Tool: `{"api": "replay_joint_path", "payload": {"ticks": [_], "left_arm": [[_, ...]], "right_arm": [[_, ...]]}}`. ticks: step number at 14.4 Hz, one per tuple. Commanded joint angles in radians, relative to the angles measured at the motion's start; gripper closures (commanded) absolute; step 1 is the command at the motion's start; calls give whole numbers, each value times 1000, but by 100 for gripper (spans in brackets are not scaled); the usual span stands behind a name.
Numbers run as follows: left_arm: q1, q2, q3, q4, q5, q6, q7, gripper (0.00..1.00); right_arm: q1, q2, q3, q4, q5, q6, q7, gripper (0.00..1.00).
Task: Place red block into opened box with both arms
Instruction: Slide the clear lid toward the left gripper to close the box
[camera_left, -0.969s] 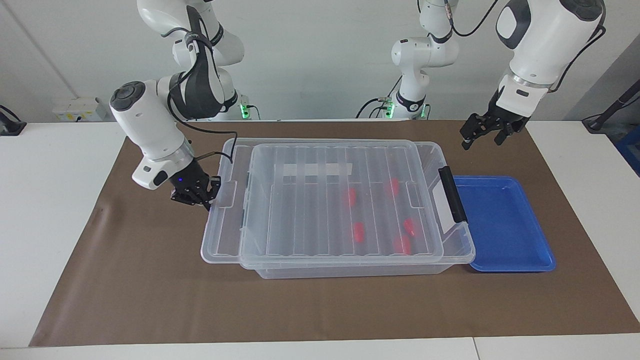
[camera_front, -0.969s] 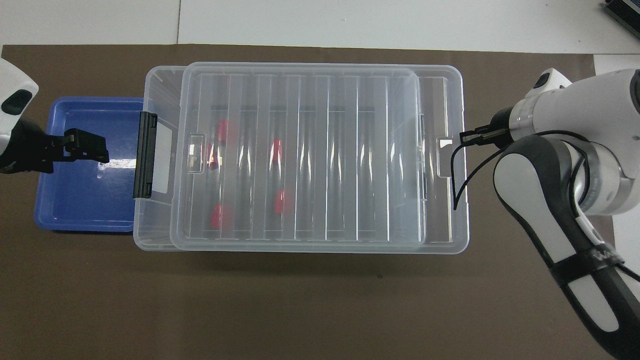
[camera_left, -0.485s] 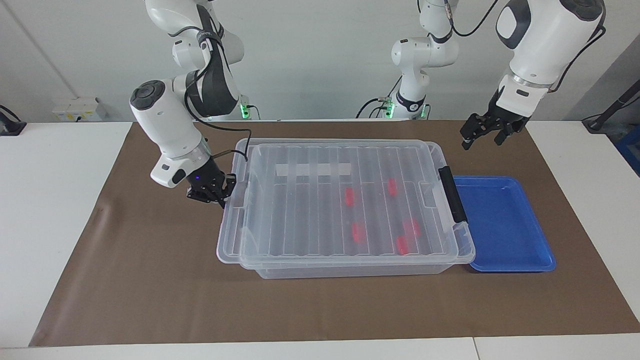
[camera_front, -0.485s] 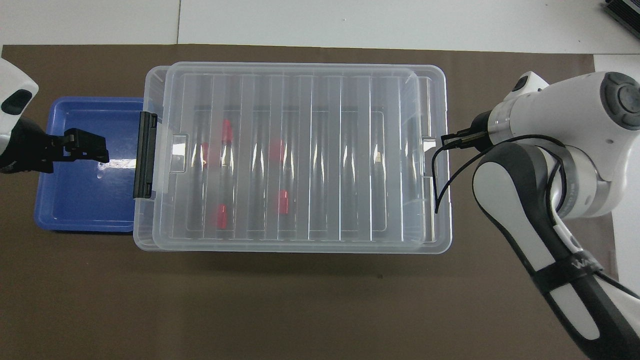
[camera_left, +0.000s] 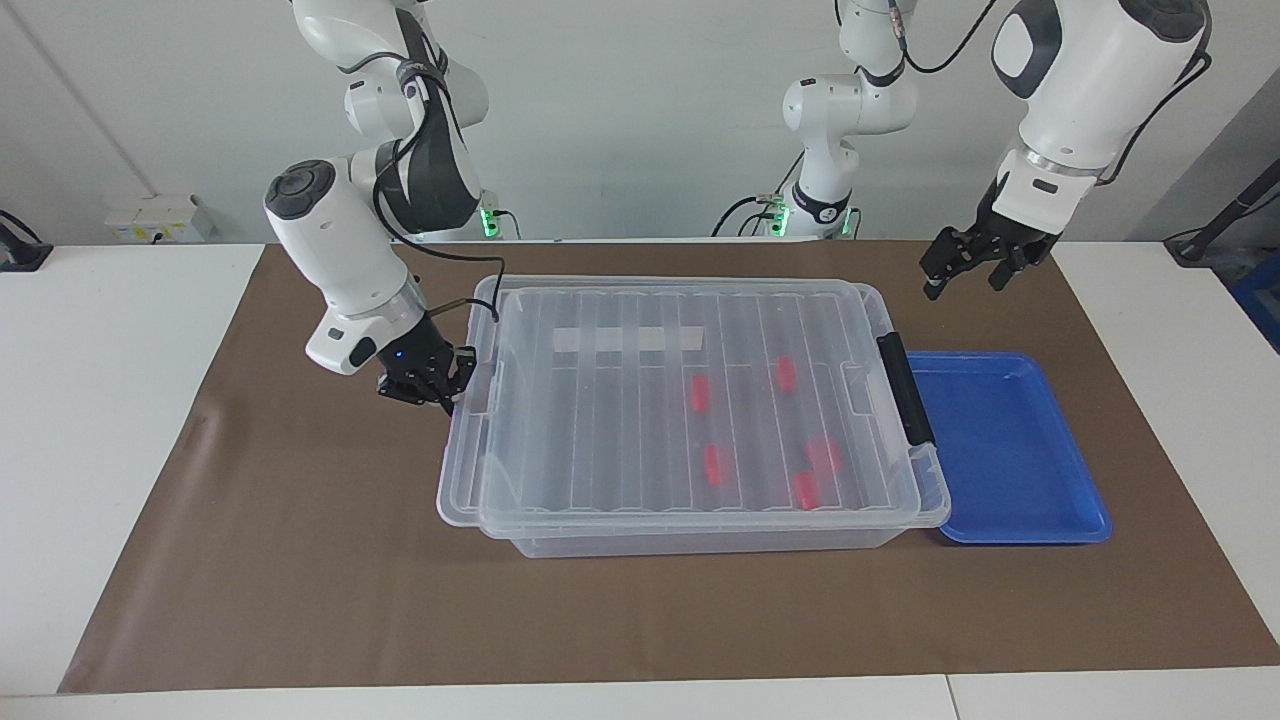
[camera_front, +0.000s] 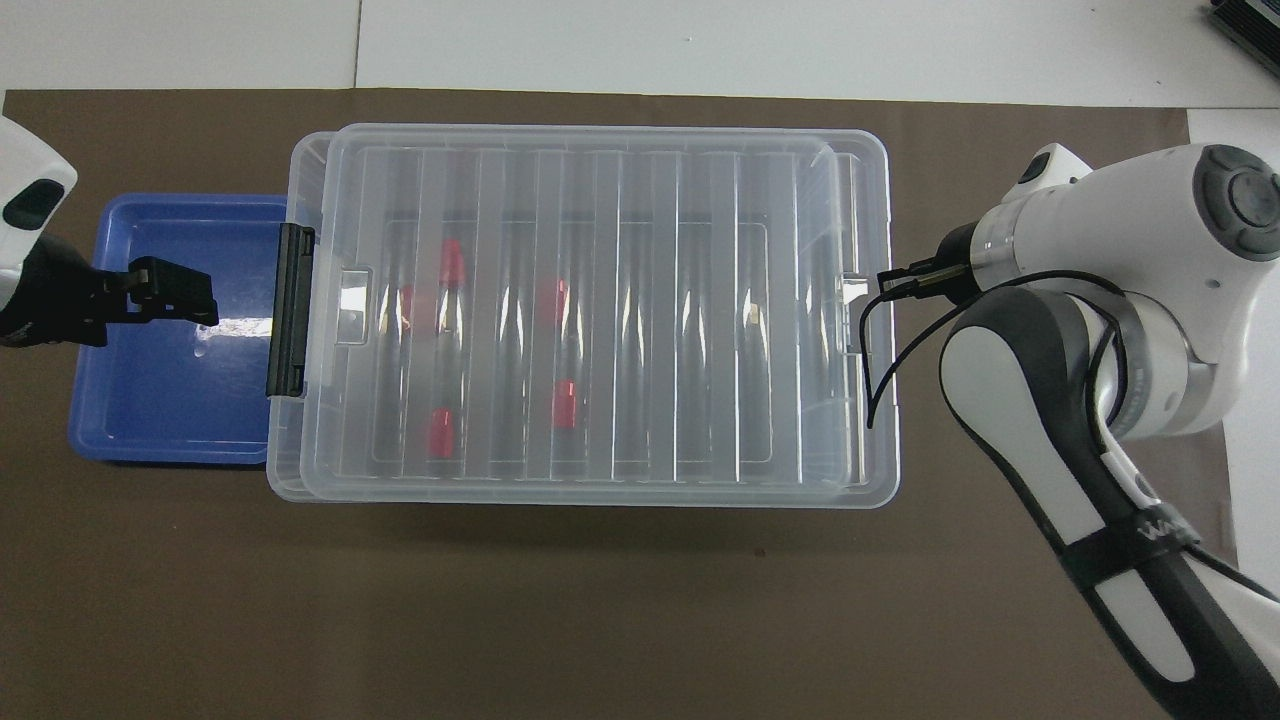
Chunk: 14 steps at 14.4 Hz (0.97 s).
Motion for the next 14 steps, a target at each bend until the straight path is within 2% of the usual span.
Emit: {"api": "replay_joint_path", "payload": {"ticks": [1,14], "left_arm": [[4,-24,1,-33,-20,23,-8,0],[3,-24,3,-33,-15,23,-2,0]], "right_arm": [[13,0,0,-8,60,14,15,100],[13,-1,0,-8,71,9,15,100]]}}
